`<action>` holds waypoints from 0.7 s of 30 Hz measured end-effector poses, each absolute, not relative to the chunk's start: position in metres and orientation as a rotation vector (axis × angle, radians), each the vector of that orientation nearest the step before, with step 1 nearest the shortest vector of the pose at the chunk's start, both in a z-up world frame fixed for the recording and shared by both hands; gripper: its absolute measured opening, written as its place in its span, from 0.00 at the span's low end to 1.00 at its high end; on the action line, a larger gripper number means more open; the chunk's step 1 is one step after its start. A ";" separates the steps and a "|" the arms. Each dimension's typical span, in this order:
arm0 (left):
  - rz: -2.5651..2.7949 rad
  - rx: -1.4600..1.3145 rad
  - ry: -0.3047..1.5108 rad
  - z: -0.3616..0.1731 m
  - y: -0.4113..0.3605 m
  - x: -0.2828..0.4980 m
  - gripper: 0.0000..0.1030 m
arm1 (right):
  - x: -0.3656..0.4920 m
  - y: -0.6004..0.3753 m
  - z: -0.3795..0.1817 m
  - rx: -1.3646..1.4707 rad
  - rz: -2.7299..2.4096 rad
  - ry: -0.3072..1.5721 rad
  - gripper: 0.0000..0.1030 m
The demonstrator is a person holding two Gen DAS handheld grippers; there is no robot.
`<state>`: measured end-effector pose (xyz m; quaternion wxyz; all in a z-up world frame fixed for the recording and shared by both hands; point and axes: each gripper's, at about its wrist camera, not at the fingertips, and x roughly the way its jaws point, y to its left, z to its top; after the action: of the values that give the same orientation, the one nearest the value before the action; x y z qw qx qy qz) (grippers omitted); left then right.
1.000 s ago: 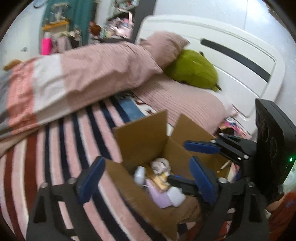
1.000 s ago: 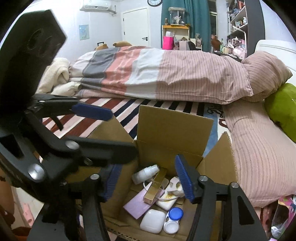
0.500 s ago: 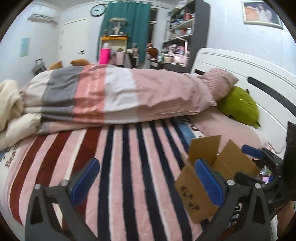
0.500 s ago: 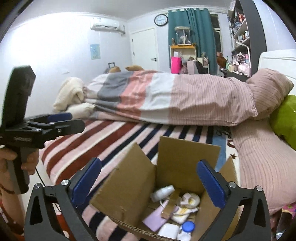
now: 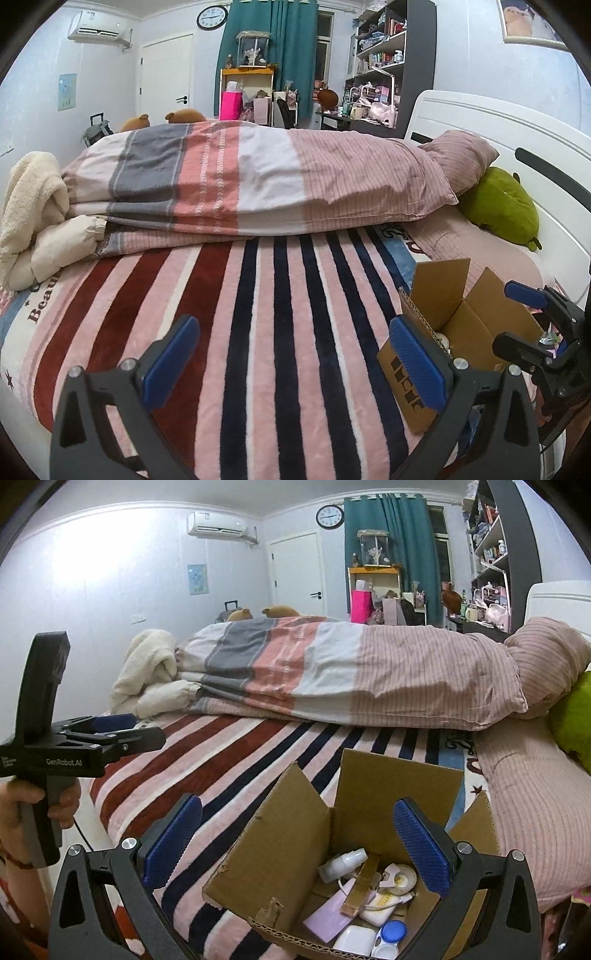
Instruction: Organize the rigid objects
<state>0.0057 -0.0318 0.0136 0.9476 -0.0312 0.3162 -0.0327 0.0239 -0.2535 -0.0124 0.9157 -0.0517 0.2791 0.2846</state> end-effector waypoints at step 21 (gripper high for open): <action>-0.066 -0.054 0.644 0.015 -0.034 0.006 0.99 | 0.019 -0.256 -0.015 -0.101 0.576 0.572 1.00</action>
<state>0.0063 -0.0338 0.0147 0.9477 -0.0266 0.3165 -0.0322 0.0191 -0.2559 -0.0146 0.9176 -0.0489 0.2781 0.2798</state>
